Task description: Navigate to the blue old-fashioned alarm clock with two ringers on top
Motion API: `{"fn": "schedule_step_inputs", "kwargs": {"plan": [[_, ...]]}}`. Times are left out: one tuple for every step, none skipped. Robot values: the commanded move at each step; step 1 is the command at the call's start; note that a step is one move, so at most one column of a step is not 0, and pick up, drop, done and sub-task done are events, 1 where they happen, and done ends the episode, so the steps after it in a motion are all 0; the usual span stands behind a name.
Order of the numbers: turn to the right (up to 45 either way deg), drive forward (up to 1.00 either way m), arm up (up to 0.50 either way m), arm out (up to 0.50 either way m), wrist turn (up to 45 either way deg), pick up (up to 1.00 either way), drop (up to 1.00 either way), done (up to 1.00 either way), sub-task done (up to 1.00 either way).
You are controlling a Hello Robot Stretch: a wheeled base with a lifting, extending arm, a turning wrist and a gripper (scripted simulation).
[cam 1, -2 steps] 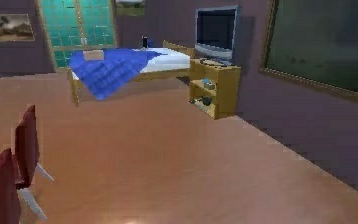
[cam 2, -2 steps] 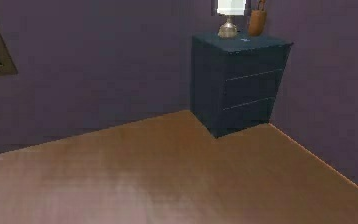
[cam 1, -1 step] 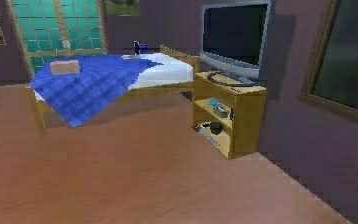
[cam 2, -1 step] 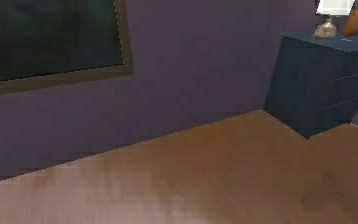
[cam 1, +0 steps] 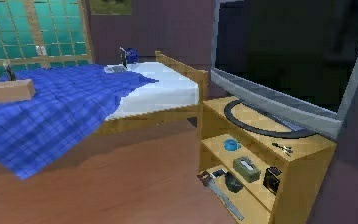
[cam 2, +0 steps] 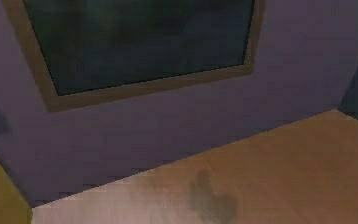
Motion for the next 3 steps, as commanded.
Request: {"fn": "schedule_step_inputs", "kwargs": {"plan": [[0.0,0.60,0.00,0.00,0.0,0.00,0.00,0.00,0.00],[21.0,0.00,0.00,0.00,0.0,0.00,0.00,0.00,0.00],[0.0,0.00,0.00,0.00,0.0,0.00,0.00,1.00,0.00]]}}
